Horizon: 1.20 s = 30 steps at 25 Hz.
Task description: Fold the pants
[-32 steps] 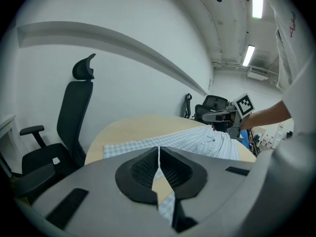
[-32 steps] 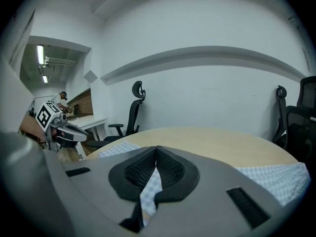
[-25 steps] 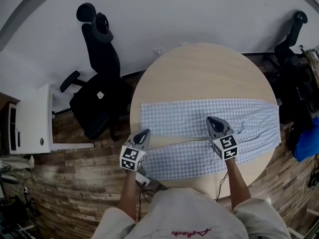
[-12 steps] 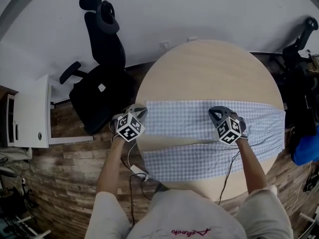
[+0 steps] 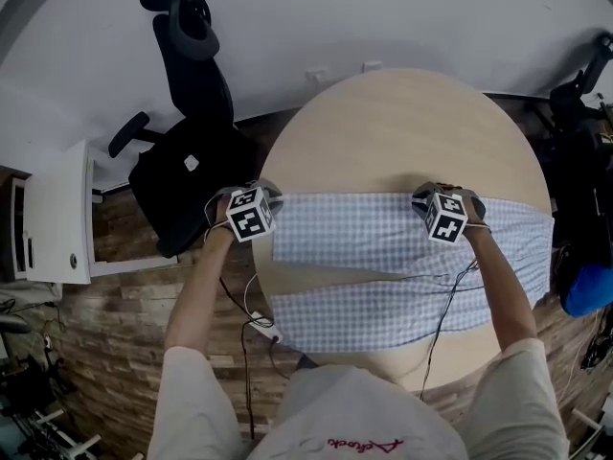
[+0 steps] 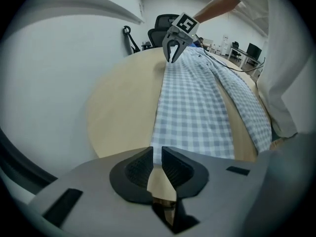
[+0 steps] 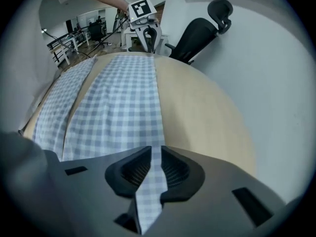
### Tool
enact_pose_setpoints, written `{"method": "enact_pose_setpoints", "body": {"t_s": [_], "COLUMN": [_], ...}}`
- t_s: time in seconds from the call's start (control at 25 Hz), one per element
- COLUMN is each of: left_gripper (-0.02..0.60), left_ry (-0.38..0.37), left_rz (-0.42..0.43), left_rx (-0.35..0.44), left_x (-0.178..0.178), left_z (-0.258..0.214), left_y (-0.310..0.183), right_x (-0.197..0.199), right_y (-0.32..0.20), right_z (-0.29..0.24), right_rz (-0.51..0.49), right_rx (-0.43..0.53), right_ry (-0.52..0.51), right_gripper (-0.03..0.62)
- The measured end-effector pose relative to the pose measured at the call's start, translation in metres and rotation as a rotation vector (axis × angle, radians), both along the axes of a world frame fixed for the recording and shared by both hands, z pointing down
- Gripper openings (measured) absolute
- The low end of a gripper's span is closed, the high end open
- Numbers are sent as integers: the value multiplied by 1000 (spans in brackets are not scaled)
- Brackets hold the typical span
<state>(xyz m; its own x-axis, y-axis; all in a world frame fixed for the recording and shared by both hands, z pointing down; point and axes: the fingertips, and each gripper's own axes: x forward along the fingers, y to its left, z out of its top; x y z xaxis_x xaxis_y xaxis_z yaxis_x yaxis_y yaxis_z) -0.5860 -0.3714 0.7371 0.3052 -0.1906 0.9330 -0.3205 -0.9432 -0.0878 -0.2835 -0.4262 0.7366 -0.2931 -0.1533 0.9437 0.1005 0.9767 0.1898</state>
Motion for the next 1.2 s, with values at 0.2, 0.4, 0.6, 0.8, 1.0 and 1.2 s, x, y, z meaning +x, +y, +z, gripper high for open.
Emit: {"method": "enact_pose_setpoints", "body": {"t_s": [0.2, 0.4, 0.6, 0.8, 1.0, 1.2], "left_gripper": [156, 153, 119, 57, 44, 43], "left_ry": [-44, -66, -107, -105, -117, -118], "left_rz": [23, 46, 105, 118, 131, 115], "left_rx": [-76, -139, -213, -259, -238, -173], "left_x": [-5, -5, -5, -1, -2, -7], "left_z": [13, 21, 29, 30, 31, 20], "left_y": [-7, -15, -12, -8, -5, -5], "right_x": [6, 13, 13, 14, 14, 13], "right_y": [-11, -19, -21, -22, -17, -17], "right_z": [10, 16, 20, 21, 21, 1], "right_rz": [10, -8, -17, -22, -20, -6], "right_rx": [-112, -190, -255, -275, -269, -223], "right_ry": [15, 47, 57, 11, -4, -49], "right_gripper": [147, 147, 142, 88, 40, 38]}}
